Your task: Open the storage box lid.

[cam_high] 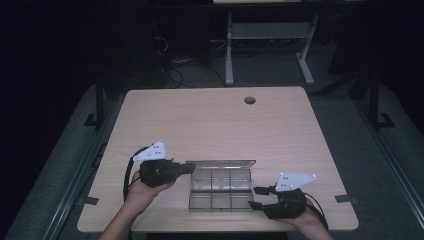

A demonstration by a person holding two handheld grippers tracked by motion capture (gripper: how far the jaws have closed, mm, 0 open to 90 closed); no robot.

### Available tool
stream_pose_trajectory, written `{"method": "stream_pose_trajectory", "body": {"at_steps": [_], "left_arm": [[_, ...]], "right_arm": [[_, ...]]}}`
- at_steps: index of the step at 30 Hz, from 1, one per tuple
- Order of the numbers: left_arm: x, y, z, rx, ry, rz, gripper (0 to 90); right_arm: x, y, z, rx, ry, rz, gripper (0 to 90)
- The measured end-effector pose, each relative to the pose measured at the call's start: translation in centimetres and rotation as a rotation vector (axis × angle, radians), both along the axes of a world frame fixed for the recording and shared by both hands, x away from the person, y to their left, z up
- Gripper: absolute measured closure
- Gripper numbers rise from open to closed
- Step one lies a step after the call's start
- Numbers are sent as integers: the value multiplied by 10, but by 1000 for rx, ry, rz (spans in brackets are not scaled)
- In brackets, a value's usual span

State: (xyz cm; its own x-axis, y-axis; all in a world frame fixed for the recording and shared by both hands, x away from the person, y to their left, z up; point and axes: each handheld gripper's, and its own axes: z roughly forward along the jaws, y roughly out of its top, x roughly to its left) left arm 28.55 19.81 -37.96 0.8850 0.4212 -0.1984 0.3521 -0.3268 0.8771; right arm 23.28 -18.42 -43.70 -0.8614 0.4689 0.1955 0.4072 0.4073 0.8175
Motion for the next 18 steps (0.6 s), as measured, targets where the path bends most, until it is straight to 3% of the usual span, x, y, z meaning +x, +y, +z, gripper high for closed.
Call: {"method": "stream_pose_trajectory", "body": {"at_steps": [3,5,13,18], "left_arm": [[1,0,0,1,-3,0,897],[1,0,0,1,-3,-1,898],[0,0,1,1,-1,-1,898],[0,0,1,0,-1,-2,897]], "right_arm": [[9,-4,3,-7,-22,-10,326],[15,-8,6,-3,-13,-20,303],[45,-10,23,23,-48,10,269],[55,-5,33,55,-63,39,269]]}}
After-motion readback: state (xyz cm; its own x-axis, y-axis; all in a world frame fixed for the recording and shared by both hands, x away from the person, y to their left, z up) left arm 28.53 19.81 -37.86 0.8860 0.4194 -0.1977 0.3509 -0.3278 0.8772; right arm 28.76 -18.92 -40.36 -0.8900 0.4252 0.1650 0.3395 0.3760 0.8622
